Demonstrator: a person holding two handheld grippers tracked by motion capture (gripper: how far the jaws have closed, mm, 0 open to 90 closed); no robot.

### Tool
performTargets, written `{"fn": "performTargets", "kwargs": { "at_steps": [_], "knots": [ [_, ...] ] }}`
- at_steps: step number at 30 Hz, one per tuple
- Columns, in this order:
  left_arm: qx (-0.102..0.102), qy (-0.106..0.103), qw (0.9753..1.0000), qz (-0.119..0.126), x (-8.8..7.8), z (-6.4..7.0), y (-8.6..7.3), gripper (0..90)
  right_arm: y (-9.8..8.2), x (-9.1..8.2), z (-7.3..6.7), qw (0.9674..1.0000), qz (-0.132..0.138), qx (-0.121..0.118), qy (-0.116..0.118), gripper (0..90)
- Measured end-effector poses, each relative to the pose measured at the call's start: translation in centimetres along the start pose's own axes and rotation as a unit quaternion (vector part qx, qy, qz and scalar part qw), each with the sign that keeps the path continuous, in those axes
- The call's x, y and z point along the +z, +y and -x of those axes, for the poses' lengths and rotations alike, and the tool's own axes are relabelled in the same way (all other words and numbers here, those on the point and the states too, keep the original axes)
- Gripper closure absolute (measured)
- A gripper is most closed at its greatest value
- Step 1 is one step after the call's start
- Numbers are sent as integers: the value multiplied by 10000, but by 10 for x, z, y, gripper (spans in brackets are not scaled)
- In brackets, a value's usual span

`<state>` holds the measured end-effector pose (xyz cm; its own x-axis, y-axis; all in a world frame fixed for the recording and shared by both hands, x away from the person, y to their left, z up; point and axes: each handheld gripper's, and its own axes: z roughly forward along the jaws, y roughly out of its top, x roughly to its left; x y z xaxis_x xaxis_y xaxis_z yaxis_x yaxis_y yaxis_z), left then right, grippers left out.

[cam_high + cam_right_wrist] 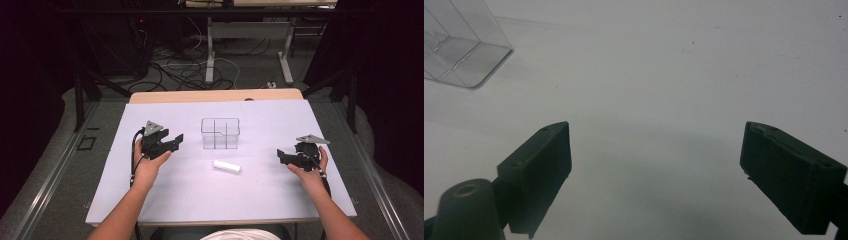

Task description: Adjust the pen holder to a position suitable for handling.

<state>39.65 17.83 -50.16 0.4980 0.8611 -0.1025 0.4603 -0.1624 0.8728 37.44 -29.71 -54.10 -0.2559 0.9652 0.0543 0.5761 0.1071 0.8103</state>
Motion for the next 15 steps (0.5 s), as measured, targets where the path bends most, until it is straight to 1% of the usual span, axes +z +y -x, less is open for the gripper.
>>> {"fn": "performTargets", "kwargs": {
  "at_steps": [1, 2, 3, 4, 6, 8, 9, 10, 11, 12, 13, 14, 15],
  "knots": [
    [-23, -1, 10000, 26, -3, 0, -1, 330, 0, 0, 0, 10000, 11, -17, -9, 125],
    [-34, -36, 10000, 33, -7, 0, -3, 313, 0, -1, 0, 10000, 5, 5, -13, 125],
    [-40, -118, 9999, 39, -9, 0, -4, 309, 0, -1, 0, 10000, 3, 16, -16, 125],
    [-23, -136, 9999, 28, -12, 0, -5, 300, 0, -1, 0, 10000, 4, 21, -15, 125],
    [-85, -190, 9998, -25, -17, -1, -9, 235, 0, -1, 0, 10000, 4, 15, -25, 125],
    [-87, -225, 9996, -117, -20, -2, -14, 184, 0, 0, 0, 10000, 2, -20, -25, 126],
    [62, -218, 9996, -149, -22, -2, -17, 149, 0, 0, 0, 10000, -7, 15, -20, 125],
    [222, -223, 9992, -236, -22, -2, -20, 136, 0, -1, -1, 10000, -12, 12, -20, 126],
    [268, -207, 9990, -304, -22, -1, -22, 112, 0, -1, -1, 10000, -19, 19, -22, 126],
    [207, -231, 9990, -315, -22, -1, -25, 61, 0, -1, -1, 10000, -20, -12, -27, 125],
    [156, -332, 9988, -324, -23, -1, -27, 10, 0, -1, -1, 10000, -21, -23, -32, 125],
    [131, -402, 9987, -272, -24, -1, -29, 0, 0, -1, -2, 10000, -4, -26, -30, 125],
    [119, -377, 9988, -272, -24, -1, -30, 1, 0, -1, -2, 10000, -8, -31, -36, 126]
  ]
}}
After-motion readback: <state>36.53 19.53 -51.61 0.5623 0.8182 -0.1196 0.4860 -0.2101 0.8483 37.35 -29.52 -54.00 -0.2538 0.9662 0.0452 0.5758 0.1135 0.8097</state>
